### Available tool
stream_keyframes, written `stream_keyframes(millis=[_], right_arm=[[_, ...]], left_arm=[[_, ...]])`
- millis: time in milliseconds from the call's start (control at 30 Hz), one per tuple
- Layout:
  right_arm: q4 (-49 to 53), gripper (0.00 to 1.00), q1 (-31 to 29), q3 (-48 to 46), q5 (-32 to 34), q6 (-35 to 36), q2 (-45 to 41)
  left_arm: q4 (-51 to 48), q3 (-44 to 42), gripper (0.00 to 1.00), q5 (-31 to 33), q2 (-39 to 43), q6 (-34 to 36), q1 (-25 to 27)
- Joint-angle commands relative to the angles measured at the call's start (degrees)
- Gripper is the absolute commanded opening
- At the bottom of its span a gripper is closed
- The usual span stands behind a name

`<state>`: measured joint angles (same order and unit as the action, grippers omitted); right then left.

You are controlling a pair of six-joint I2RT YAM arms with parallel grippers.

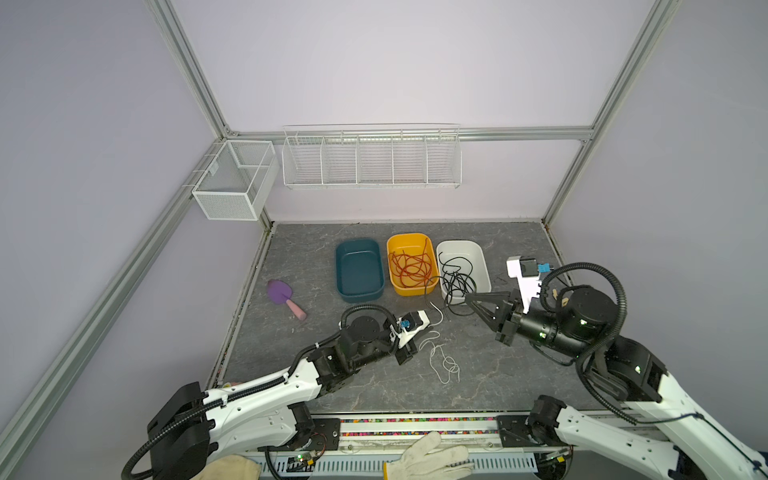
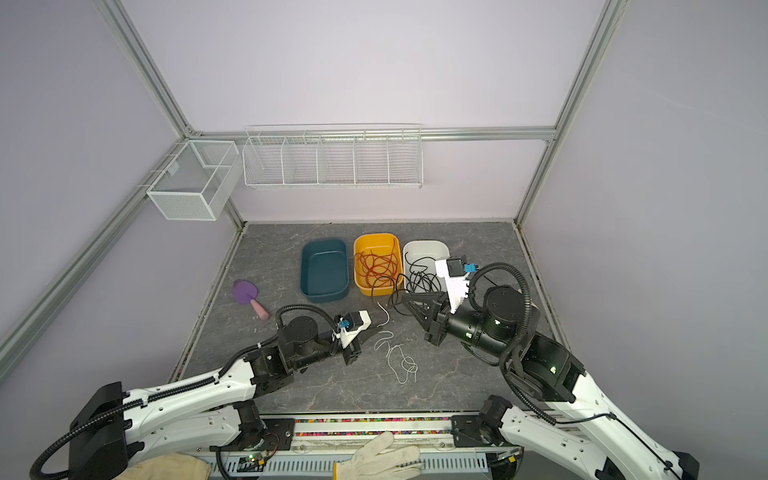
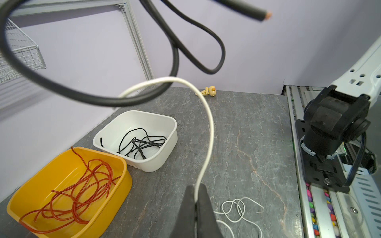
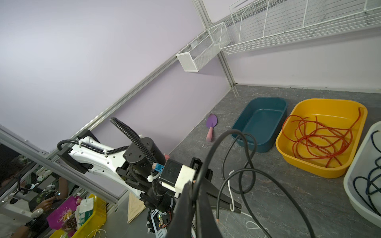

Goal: Untangle the cables
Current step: 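Carry the black wire over the white tub with the right gripper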

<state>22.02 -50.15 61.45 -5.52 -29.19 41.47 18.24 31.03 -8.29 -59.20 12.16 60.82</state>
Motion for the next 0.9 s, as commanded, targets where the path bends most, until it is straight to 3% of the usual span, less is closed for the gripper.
stream_keyframes(millis=[0,233,533,667,867], right_arm=[[-0.02,0.06,-0.12,-0.98,3.74,2.71,0.30],[0.44,0.06,2.20,-2.41,9.35,5.67,1.55],[-2.64,0.06,14.00,-4.06,2.01,3.13,7.54],[-4.16,0.06,18.99,-3.71,-1.87,1.37,11.81],[-6.04,0.06,23.46,-3.46,-1.39,-0.39,16.94]], left_arm=[[-1.56,-1.96,0.00,-1.48,2.26,-1.91,0.27],[-6.19,-5.75,0.00,0.60,10.81,-4.92,0.35],[-22.10,-0.12,0.00,1.85,18.42,-5.50,1.44],[-32.22,3.25,0.00,1.75,20.45,-2.85,1.67],[-41.63,5.11,0.00,5.20,21.36,2.67,1.67]])
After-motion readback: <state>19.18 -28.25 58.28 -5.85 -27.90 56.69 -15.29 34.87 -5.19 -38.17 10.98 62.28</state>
